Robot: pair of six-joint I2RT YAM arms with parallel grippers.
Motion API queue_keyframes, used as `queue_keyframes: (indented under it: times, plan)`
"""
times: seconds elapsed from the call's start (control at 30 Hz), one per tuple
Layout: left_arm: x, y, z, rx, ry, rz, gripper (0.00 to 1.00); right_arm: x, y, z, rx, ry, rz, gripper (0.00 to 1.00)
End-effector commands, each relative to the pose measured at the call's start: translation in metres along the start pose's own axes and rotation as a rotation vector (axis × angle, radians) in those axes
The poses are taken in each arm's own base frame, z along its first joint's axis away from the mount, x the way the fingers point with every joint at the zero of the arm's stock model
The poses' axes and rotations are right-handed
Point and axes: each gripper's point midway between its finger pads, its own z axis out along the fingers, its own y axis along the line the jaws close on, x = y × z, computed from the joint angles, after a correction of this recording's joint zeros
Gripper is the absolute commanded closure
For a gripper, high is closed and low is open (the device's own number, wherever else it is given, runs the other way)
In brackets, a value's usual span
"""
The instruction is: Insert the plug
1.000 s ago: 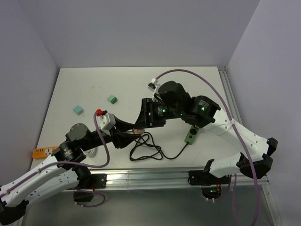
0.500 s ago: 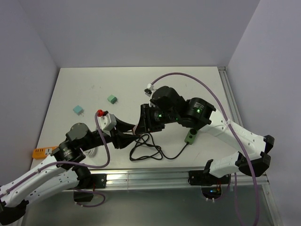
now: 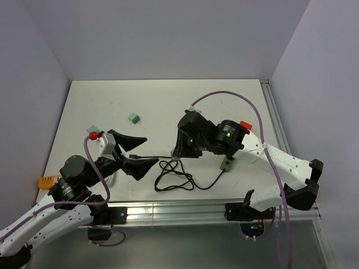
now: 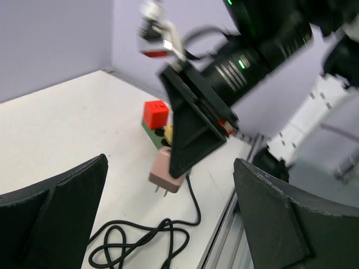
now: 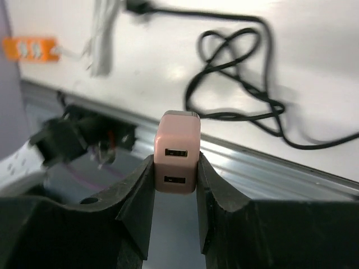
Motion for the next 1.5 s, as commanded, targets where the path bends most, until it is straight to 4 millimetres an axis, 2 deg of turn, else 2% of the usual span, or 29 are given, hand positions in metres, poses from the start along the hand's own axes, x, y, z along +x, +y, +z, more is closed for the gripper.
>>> queue_keyframes:
  times: [0.0,0.03,0.1,0.13,0.2,0.23,0.27,0.3,0.5,0.63,0.8,0.97,1.47]
  plan:
    - [-0.014,0.032,-0.004,-0.223,-0.06,-0.132,0.0,-0.015,-0.062,-0.01,0.18,-0.151,0.137,1.0]
    - [-0.011,0.04,-0.005,-0.27,-0.052,-0.152,0.01,-0.01,-0.069,-0.01,0.193,-0.15,0.147,1.0]
    - [-0.012,0.051,-0.009,-0.357,-0.036,-0.182,0.01,-0.013,-0.092,-0.007,0.224,-0.166,0.217,1.0]
    - [-0.007,0.055,-0.006,-0.385,-0.012,-0.211,0.01,-0.004,-0.112,-0.004,0.251,-0.157,0.241,1.0]
    - [-0.002,0.058,-0.004,-0.412,0.019,-0.226,0.01,-0.007,-0.143,0.001,0.296,-0.169,0.319,1.0]
    - [0.001,0.059,-0.002,-0.422,0.046,-0.231,0.01,0.004,-0.166,0.006,0.341,-0.155,0.331,1.0]
    - [0.003,0.061,-0.001,-0.434,0.057,-0.235,0.01,0.006,-0.18,0.008,0.367,-0.154,0.359,1.0]
    - [0.002,0.06,-0.001,-0.433,0.062,-0.238,0.01,0.011,-0.206,0.012,0.429,-0.155,0.404,1.0]
    - [0.012,0.052,0.004,-0.379,0.085,-0.247,0.01,0.02,-0.258,0.011,0.561,-0.199,0.478,1.0]
    - [0.013,0.047,0.005,-0.352,0.083,-0.262,0.01,0.017,-0.274,0.015,0.59,-0.21,0.485,1.0]
    - [0.015,0.035,0.008,-0.279,0.089,-0.284,0.01,0.003,-0.294,0.02,0.645,-0.215,0.484,1.0]
    - [0.017,0.032,0.011,-0.26,0.094,-0.283,0.01,-0.015,-0.307,0.021,0.681,-0.237,0.493,1.0]
    - [0.014,0.032,0.012,-0.258,0.103,-0.254,0.01,-0.035,-0.315,0.032,0.676,-0.256,0.483,1.0]
